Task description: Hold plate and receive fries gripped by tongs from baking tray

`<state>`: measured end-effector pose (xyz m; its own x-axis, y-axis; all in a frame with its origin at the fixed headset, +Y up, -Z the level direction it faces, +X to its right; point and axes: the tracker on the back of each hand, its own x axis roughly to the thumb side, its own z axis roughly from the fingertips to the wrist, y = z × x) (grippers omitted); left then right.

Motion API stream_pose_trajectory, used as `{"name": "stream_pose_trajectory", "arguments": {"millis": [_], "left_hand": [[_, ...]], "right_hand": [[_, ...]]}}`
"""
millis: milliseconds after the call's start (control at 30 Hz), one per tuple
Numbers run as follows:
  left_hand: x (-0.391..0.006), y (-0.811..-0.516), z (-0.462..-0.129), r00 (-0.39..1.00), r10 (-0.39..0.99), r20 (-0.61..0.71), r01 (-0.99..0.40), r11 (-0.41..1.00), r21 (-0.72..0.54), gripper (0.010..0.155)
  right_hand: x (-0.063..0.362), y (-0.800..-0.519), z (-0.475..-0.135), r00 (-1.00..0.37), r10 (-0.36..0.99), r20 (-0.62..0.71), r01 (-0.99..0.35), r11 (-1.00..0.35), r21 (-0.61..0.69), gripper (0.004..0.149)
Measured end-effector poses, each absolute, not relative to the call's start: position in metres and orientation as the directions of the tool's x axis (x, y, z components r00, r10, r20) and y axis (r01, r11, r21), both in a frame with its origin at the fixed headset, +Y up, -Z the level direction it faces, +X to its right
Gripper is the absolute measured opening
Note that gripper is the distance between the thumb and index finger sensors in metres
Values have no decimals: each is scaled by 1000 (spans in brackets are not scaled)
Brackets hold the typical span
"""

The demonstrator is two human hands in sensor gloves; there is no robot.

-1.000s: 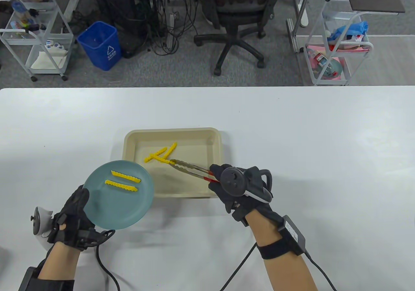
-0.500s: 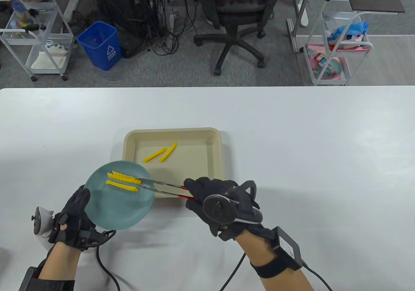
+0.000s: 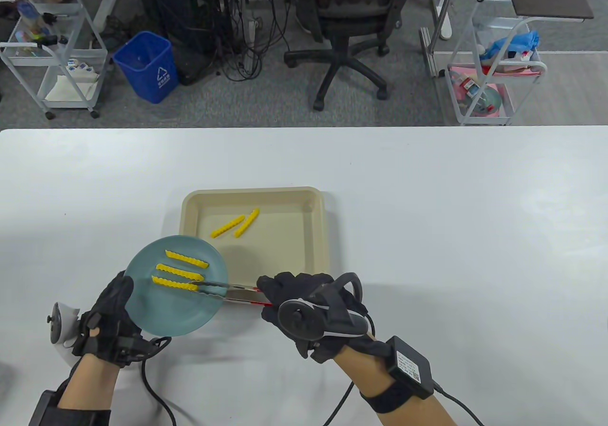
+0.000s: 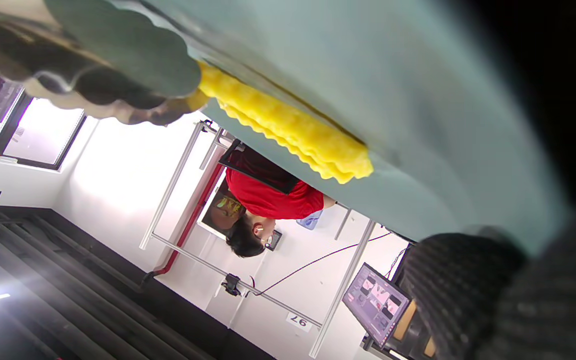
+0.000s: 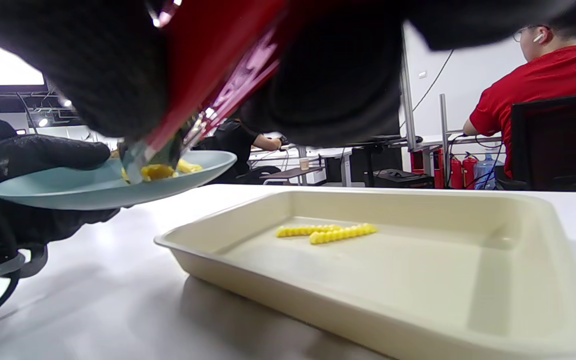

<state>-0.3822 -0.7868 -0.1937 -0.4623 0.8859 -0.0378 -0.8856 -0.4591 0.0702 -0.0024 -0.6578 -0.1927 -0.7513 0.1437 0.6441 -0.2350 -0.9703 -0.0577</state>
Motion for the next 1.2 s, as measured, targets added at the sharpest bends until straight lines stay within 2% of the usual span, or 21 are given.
{"name": "stream_pose_trajectory", "arguments": {"millis": [233,367,467,633,833,1200], "left_hand": [[-383,-786,-194,-461,887,-39,-886,-458,69,66],[-388,-785,-194,-461,887,-26,-885,-457,84,66],[-392,-785,-195,-457,889,-21,-886,-453,99,66],[-398,-785,-195,-462,887,-15,-882,-458,114,66],[-399,-784,-195,-462,887,-12,-882,-458,113,66],[-400,-782,-195,-463,886,-8,-882,-460,104,66]], "right_hand": [[6,-648,-196,-764,174,621,-264,-963,-56,68],[34,-639,-213,-812,261,522,-328,-944,-37,72],[57,-647,-235,-853,278,442,-325,-945,-32,74],[77,-673,-280,-922,209,327,-201,-978,57,77],[68,-699,-312,-938,213,275,-172,-971,165,80],[36,-711,-346,-935,239,262,-200,-965,168,80]]}}
